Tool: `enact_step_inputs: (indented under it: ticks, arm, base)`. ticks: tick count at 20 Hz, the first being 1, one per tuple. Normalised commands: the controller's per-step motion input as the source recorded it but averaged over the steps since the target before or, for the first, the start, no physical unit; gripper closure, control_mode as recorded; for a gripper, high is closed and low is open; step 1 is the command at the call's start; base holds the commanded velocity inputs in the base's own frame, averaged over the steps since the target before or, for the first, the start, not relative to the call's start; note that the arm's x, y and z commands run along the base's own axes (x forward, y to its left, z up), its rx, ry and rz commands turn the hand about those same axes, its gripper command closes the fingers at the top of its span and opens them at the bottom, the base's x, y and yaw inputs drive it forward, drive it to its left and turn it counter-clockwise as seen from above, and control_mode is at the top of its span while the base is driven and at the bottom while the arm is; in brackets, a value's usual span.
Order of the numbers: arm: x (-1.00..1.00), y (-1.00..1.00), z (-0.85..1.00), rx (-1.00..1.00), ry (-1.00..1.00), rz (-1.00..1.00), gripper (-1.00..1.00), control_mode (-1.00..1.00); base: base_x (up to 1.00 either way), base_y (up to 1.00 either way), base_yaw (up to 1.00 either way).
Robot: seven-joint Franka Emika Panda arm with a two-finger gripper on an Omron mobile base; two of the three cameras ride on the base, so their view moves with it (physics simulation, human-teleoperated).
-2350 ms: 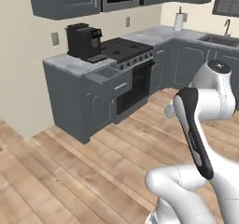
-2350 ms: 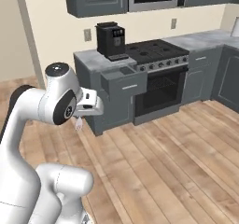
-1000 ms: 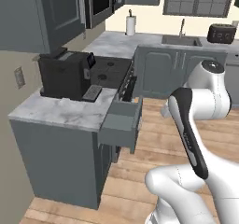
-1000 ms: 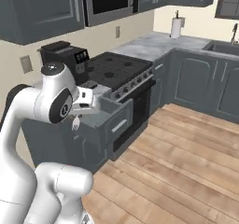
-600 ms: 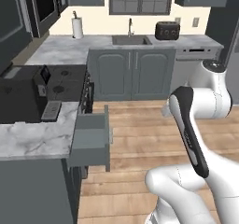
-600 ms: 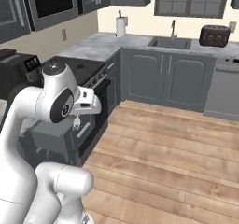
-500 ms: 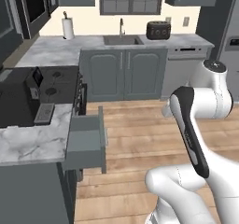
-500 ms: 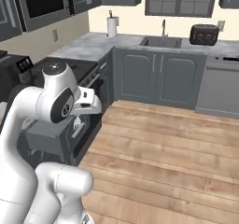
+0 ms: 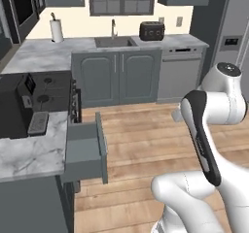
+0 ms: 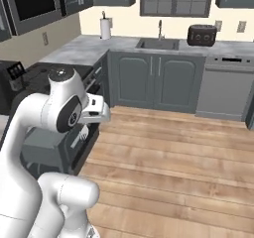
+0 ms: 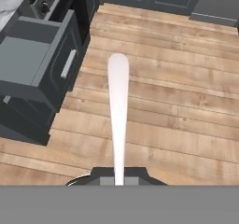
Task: Pick up the metallic utensils from the counter and place them in the open drawer. Make sure not to pick up any wooden utensils.
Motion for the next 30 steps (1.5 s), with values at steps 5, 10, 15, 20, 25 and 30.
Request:
enact_step_inputs:
  ticks: [5, 10, 15, 20, 25, 30]
  arm:
    - [0.0, 0.0, 0.0, 0.0, 0.0, 0.0, 1.0, 1.0]
    - [0.0, 0.0, 0.0, 0.0, 0.0, 0.0, 1.0, 1.0]
    - [0.0, 0.0, 0.0, 0.0, 0.0, 0.0, 1.0, 1.0]
    - [0.0, 0.0, 0.0, 0.0, 0.0, 0.0, 1.0, 1.0]
    - [0.0, 0.0, 0.0, 0.0, 0.0, 0.0, 1.0, 1.0]
    - [0.0, 0.0, 0.0, 0.0, 0.0, 0.0, 1.0, 1.0]
  base:
    - [0.0, 0.63, 0.0]
    - [0.14, 0.63, 0.0]
    - [0.31, 0.54, -0.02]
    - [0.32, 0.56, -0.01]
    - [0.0, 0.08, 0.0]
    - [0.0, 0.0, 0.0]
